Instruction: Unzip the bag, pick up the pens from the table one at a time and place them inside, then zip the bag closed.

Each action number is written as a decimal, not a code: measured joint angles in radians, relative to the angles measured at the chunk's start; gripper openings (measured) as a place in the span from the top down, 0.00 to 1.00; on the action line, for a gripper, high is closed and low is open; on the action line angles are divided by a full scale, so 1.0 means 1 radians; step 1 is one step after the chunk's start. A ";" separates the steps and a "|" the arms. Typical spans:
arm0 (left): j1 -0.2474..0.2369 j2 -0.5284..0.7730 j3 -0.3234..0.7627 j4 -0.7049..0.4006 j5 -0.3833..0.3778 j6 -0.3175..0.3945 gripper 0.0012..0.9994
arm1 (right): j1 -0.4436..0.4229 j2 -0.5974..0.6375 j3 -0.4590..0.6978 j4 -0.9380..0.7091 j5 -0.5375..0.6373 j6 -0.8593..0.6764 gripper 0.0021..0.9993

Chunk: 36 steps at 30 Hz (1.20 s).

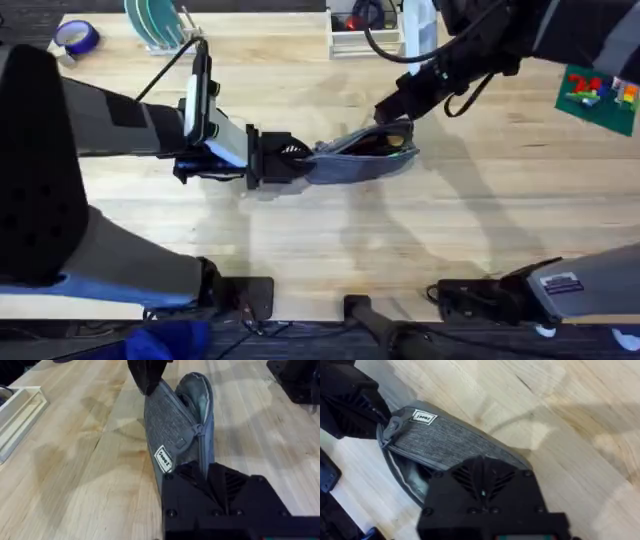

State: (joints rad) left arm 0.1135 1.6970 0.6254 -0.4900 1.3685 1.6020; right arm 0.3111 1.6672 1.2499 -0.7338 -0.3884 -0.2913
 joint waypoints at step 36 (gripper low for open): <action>0.000 0.000 0.000 0.000 -0.003 -0.001 0.96 | 0.072 -0.154 0.138 -0.183 -0.025 0.190 0.00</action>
State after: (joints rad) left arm 0.1135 1.6970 0.6254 -0.4904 1.3653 1.6009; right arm 0.3827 1.5135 1.3878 -0.9164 -0.4131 -0.1013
